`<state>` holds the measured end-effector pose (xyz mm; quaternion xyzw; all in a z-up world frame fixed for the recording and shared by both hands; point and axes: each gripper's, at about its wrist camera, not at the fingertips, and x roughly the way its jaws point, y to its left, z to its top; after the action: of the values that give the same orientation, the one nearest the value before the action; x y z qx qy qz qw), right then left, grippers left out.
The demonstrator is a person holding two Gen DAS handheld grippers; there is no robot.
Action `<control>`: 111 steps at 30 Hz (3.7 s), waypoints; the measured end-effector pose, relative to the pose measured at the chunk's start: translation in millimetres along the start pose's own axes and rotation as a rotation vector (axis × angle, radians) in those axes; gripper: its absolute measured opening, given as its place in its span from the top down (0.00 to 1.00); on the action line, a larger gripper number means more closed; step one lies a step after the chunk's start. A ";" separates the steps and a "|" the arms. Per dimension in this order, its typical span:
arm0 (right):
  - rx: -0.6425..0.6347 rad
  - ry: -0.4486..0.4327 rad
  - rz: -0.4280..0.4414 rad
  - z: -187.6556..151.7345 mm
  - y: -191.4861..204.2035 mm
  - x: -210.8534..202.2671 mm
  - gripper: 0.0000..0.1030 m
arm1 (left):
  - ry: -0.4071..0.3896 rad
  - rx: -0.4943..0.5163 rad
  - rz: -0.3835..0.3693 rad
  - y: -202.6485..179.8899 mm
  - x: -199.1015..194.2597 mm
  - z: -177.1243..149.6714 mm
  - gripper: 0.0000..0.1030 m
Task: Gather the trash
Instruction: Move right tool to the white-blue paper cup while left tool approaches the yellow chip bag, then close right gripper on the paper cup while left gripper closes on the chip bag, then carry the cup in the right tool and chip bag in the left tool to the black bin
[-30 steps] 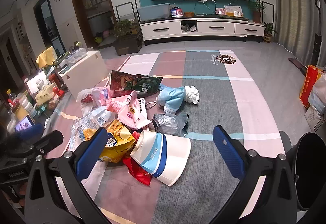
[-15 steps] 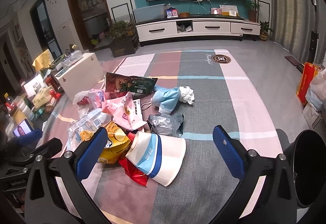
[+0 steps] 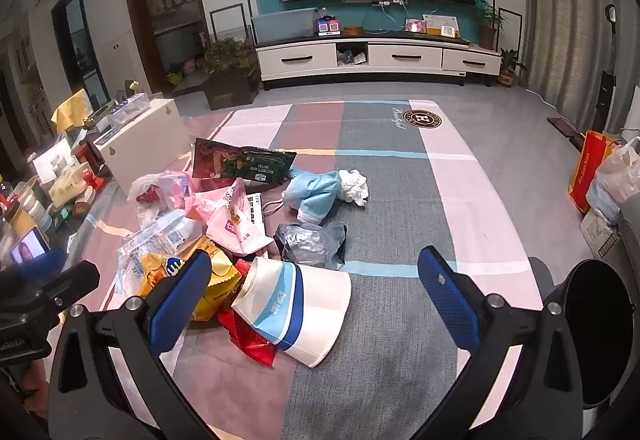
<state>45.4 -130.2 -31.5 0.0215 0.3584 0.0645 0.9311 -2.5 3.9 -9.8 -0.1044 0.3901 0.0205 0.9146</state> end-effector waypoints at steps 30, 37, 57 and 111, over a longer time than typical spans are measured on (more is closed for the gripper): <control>0.296 0.261 0.109 -24.2 -25.2 81.8 0.03 | 0.177 -0.099 -0.218 9.3 81.3 -18.2 0.17; 0.313 0.321 0.126 -33.7 -24.9 97.8 0.16 | 0.111 -0.090 -0.274 7.1 74.6 -16.7 0.45; 0.294 0.117 0.080 -19.2 -54.2 21.1 0.17 | -0.033 -0.058 -0.320 -30.5 22.6 -4.2 0.94; 0.566 -0.147 -0.257 -45.1 -222.5 -94.0 0.17 | 0.100 0.142 -0.502 -214.0 38.0 -41.7 0.60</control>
<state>-30.6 -363.6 -21.7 0.2389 0.2935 -0.1578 0.9121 19.8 -215.5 -27.7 -0.1344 0.3973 -0.2393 0.8757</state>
